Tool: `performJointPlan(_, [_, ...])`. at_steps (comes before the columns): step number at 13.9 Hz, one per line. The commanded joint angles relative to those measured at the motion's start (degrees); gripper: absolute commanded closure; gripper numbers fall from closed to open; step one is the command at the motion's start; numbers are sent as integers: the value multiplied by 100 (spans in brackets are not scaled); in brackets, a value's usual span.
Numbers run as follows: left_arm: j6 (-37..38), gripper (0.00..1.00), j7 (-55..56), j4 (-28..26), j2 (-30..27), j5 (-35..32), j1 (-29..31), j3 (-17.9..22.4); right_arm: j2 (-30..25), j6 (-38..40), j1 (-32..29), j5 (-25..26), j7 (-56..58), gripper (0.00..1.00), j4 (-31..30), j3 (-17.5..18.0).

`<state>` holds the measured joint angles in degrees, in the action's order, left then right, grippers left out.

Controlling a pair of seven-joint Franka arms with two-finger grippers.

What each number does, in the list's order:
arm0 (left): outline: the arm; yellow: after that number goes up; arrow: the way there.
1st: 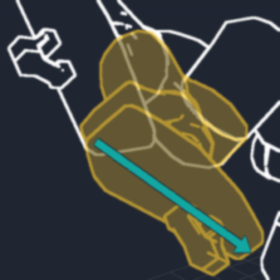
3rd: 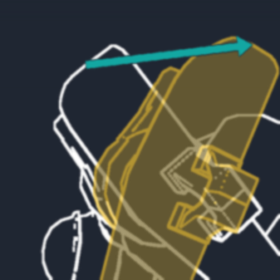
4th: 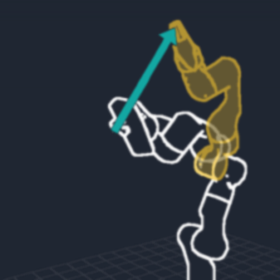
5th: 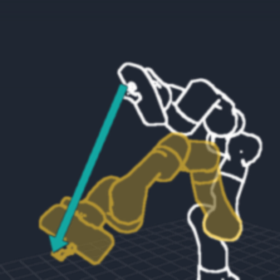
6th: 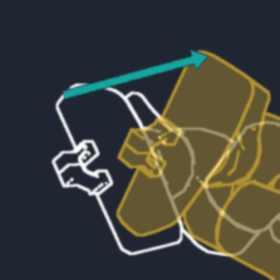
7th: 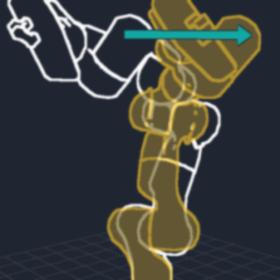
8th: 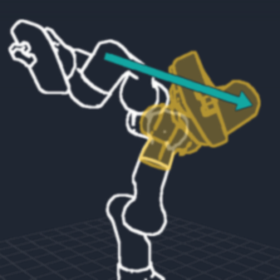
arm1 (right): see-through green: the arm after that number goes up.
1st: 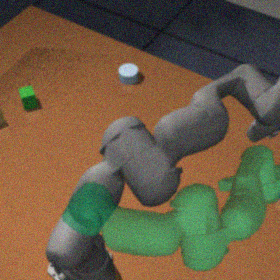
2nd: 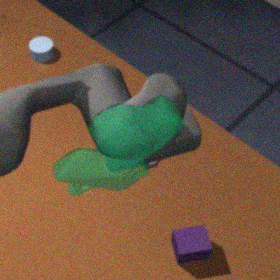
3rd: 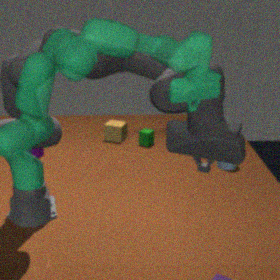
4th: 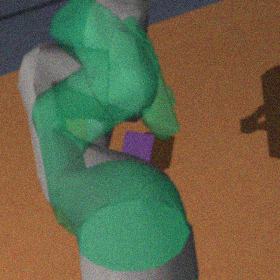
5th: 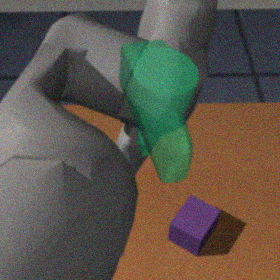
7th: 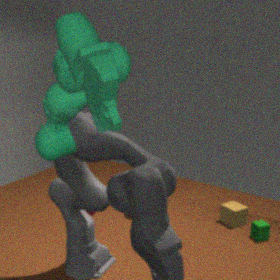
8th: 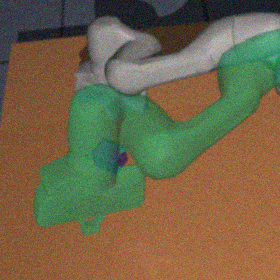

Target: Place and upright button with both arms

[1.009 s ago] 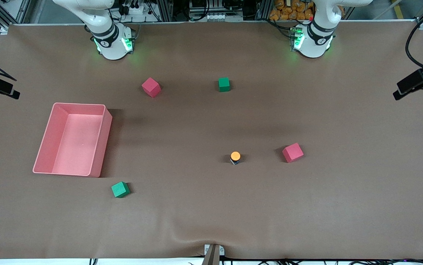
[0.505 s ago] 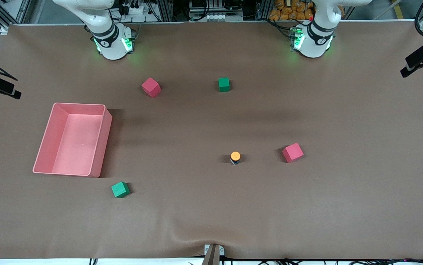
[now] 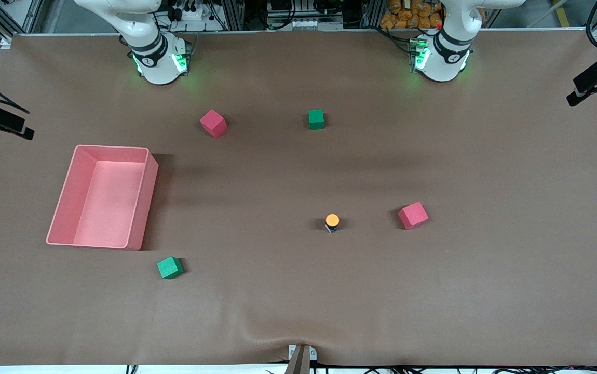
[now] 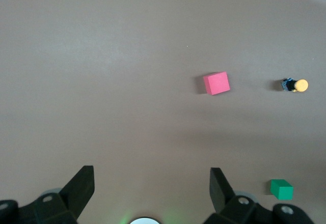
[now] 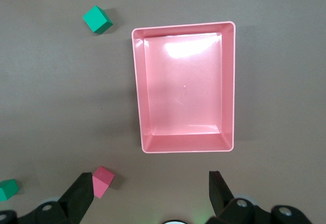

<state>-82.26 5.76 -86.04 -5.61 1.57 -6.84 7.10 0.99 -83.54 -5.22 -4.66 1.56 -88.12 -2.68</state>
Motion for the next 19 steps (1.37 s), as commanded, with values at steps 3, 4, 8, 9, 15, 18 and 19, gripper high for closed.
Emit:
performJointPlan(3, [34, 0, -224, -70, -63, -113, -19, -33, -46, 14, 65, -96, -59, 0, 58, 4])
performJointPlan(4, [34, 0, -233, -62, -63, -113, -28, -33, -46, 14, 48, -96, -59, 0, 58, -5])
performJointPlan(8, [43, 0, -294, -97, -80, -105, -19, -59, -46, 31, 65, -97, -59, 0, 58, -5])
performJointPlan(9, [52, 0, -295, -106, -80, -113, -37, -68, -46, 23, 65, -96, -59, 0, 58, -5])
performJointPlan(15, [219, 0, -558, -123, 51, -122, -125, -243, -46, -13, 65, -105, -59, 0, 76, -5])
performJointPlan(18, [219, 0, -567, -123, 148, -122, -177, -253, -46, 5, 65, -96, -51, 0, 76, -5])
performJointPlan(19, [219, 0, -550, -115, 157, -122, -204, -253, -46, -4, 65, -96, -51, 0, 76, -5])
